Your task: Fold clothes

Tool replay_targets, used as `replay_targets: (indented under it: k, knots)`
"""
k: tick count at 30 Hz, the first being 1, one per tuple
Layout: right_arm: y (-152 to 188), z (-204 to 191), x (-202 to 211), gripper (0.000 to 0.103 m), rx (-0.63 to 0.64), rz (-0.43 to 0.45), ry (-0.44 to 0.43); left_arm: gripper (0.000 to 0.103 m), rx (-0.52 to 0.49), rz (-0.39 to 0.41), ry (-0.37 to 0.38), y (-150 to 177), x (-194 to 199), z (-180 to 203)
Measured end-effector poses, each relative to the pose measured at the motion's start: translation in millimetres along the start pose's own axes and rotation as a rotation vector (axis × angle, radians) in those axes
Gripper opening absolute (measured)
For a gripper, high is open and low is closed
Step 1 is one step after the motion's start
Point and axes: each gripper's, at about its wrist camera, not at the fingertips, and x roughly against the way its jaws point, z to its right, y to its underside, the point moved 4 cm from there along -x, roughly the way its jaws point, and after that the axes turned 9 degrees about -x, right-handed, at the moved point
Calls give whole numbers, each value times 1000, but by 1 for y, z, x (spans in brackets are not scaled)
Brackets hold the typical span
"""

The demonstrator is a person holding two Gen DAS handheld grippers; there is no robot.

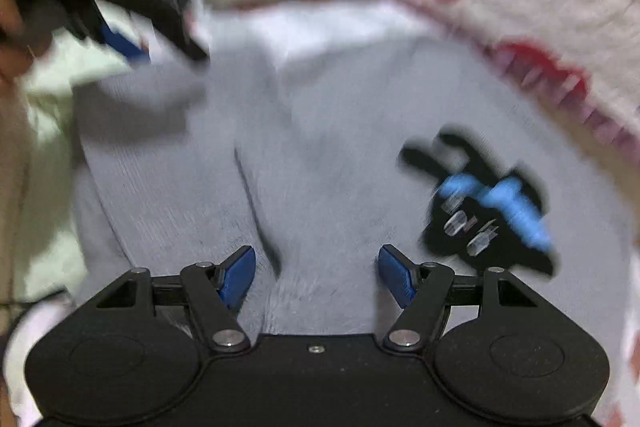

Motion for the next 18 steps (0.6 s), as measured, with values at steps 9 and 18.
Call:
replay_targets:
  k: [9, 18]
  knots:
    - [-2, 54, 69, 8, -272, 248, 15, 75, 89, -26, 23, 8, -7, -14]
    - [83, 100, 106, 8, -549, 273, 148, 76, -22, -44, -34, 8, -10, 3]
